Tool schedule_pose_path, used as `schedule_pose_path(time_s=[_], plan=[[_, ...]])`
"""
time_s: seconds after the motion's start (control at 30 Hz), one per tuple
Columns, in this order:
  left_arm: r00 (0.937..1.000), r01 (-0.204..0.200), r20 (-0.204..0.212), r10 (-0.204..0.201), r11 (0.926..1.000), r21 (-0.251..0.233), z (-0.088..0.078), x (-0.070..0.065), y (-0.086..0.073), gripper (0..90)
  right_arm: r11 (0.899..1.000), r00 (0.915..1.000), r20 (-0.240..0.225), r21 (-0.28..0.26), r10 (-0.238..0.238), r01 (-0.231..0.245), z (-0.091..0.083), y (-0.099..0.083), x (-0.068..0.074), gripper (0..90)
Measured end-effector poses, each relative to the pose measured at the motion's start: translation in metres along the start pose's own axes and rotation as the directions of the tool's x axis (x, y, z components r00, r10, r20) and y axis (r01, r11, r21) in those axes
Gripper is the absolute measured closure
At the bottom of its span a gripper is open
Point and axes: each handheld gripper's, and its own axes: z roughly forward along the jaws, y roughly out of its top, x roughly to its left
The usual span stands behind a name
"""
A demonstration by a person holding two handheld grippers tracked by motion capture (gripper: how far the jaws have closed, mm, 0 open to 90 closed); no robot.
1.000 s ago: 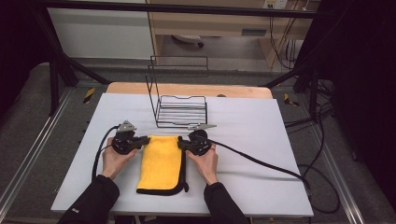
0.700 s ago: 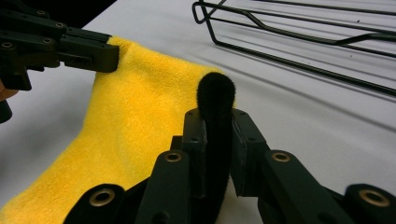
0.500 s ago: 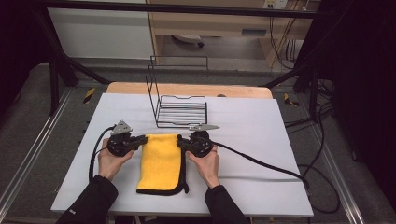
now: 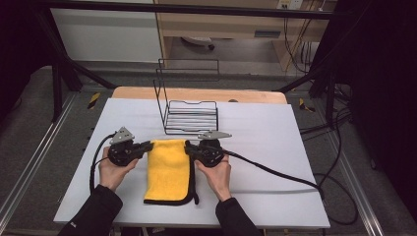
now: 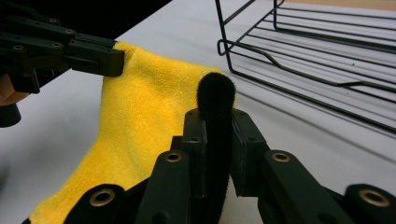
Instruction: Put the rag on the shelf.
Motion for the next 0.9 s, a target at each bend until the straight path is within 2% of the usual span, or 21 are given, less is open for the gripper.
schedule_pose_path(time_s=[0.47,0.7,0.9], plan=[[0.9997,-0.024,-0.003,0.024,0.9969,-0.075,-0.02,-0.012,0.014,84.2,0.997,0.9994,0.0,-0.072,-0.034,0.034,-0.02,0.01,0.008,78.3],[0.999,-0.044,-0.014,0.042,0.9934,-0.106,-0.027,-0.019,0.021,84.2,0.993,0.9987,0.004,-0.103,-0.051,0.051,-0.03,0.015,0.011,78.3],[0.9989,-0.044,-0.021,0.042,0.99,-0.134,-0.033,-0.021,0.026,84.3,0.989,0.9975,0.011,-0.129,-0.07,0.071,-0.035,0.021,0.016,78.4]])
